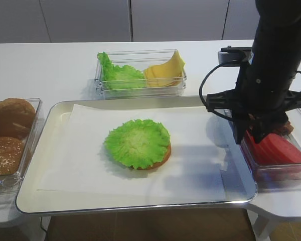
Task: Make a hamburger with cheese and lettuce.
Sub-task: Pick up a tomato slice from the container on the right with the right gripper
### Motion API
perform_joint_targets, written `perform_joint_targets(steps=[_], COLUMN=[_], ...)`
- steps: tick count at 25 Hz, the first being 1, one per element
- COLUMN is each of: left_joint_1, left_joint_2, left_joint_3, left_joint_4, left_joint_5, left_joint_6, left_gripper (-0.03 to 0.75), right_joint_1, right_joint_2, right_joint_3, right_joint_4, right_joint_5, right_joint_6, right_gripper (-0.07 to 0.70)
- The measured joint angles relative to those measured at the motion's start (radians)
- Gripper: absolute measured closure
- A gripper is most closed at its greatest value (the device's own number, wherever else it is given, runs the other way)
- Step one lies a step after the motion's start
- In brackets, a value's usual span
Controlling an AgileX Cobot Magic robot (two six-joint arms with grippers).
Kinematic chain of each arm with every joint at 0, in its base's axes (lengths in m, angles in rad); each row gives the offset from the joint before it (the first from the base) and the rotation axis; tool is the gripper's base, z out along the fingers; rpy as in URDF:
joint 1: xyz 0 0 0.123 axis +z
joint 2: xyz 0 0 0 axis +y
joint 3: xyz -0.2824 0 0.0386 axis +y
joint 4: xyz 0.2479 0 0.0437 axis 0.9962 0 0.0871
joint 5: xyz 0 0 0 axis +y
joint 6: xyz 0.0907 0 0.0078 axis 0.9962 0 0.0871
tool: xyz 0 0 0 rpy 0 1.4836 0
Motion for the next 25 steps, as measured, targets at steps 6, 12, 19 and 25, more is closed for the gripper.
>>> perform_joint_targets(steps=[6,12,19,25], left_joint_1=[0.000,0.000,0.000,0.000], left_joint_2=[0.000,0.000,0.000,0.000], left_joint_3=[0.000,0.000,0.000,0.000], left_joint_4=[0.000,0.000,0.000,0.000], left_joint_5=[0.000,0.000,0.000,0.000], left_joint_6=[0.000,0.000,0.000,0.000], left_gripper=[0.373,0.373,0.373,0.373], right_joint_1=[0.000,0.000,0.000,0.000], right_joint_2=[0.000,0.000,0.000,0.000], right_joint_3=[0.000,0.000,0.000,0.000], right_joint_4=[-0.008,-0.008,-0.008,-0.019], right_joint_5=[0.000,0.002,0.002,0.002], right_joint_6=[-0.002,-0.002,-0.002,-0.004], right_gripper=[0.367,0.367,0.367,0.368])
